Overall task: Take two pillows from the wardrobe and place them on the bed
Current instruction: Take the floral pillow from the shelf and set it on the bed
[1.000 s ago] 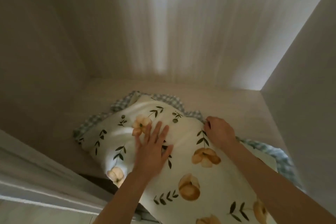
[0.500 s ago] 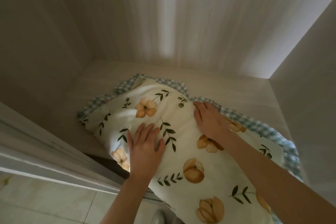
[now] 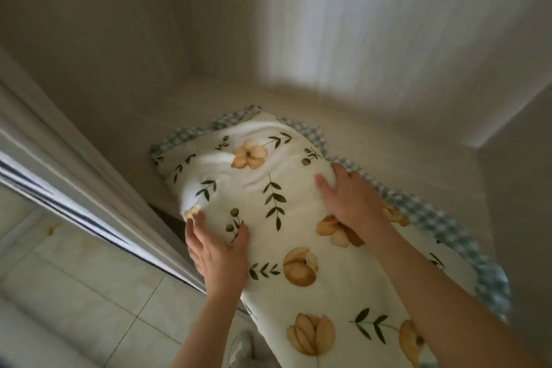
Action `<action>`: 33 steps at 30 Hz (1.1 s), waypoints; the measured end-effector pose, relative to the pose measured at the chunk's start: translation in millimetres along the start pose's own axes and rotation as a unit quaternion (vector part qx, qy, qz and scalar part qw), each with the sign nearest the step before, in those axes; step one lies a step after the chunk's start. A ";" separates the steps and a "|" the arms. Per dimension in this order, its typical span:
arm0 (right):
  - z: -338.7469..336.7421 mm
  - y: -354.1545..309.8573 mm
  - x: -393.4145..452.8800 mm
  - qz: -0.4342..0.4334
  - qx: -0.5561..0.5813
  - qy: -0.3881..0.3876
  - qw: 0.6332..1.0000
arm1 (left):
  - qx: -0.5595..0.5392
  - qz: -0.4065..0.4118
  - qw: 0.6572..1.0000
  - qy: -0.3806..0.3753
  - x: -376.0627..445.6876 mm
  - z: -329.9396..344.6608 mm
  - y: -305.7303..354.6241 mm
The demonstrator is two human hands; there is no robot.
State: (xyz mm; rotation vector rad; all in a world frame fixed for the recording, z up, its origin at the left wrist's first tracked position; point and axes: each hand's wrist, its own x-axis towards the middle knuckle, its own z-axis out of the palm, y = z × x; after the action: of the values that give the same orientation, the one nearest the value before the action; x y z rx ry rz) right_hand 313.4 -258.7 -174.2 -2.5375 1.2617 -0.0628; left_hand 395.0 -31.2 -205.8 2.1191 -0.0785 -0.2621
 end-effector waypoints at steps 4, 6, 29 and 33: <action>0.2 14.9 -16.3 -0.006 0.004 -0.003 1.000 | -0.156 -0.158 0.975 0.006 -44.0 11.5 2.8; -2.4 27.0 -24.8 -0.010 -0.003 0.000 1.000 | -0.190 -0.176 0.966 0.011 -62.0 15.9 4.0; -64.3 35.4 -132.2 0.011 0.312 -0.016 0.950 | -0.182 0.115 0.960 0.182 -192.2 -70.1 50.4; -65.5 10.5 -179.3 -0.053 0.369 0.019 0.928 | -0.179 0.158 0.942 0.237 -219.0 -108.5 35.5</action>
State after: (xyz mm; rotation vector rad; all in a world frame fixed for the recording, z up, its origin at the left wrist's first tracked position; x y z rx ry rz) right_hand 184.2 -140.4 -97.6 -1.9386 0.8780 -0.5112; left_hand 206.8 74.8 -86.1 1.7206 -0.0782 0.4011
